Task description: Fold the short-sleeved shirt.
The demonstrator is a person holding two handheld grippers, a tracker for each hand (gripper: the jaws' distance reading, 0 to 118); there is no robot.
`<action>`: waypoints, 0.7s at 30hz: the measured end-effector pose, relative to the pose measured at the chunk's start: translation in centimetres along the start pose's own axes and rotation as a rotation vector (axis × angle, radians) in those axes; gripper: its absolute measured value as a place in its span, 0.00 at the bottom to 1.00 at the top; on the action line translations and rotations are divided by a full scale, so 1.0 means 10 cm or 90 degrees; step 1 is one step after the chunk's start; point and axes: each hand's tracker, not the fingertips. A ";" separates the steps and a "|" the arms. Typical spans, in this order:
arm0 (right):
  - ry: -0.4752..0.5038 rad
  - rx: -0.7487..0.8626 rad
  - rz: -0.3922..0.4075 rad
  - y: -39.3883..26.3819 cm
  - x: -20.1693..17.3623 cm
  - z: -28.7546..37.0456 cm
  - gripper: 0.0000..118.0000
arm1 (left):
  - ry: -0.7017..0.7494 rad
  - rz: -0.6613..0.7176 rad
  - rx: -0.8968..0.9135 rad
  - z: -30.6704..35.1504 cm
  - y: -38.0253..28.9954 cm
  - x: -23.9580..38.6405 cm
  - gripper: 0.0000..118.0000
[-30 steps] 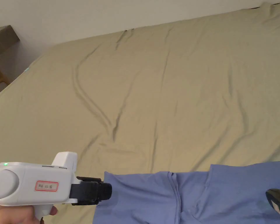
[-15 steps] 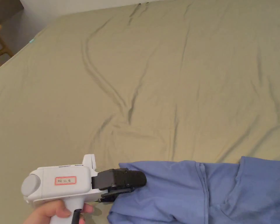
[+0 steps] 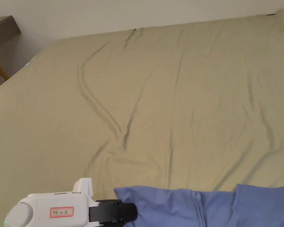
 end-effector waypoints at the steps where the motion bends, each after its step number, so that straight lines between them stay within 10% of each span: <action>1: 0.000 0.003 -0.002 0.00 -0.01 0.02 0.01 | -0.005 -0.002 0.000 0.03 0.03 0.03 0.09; 21: 0.022 0.036 -0.006 -0.11 -0.05 0.39 0.01 | 0.311 -0.026 0.011 1.18 0.72 0.21 0.06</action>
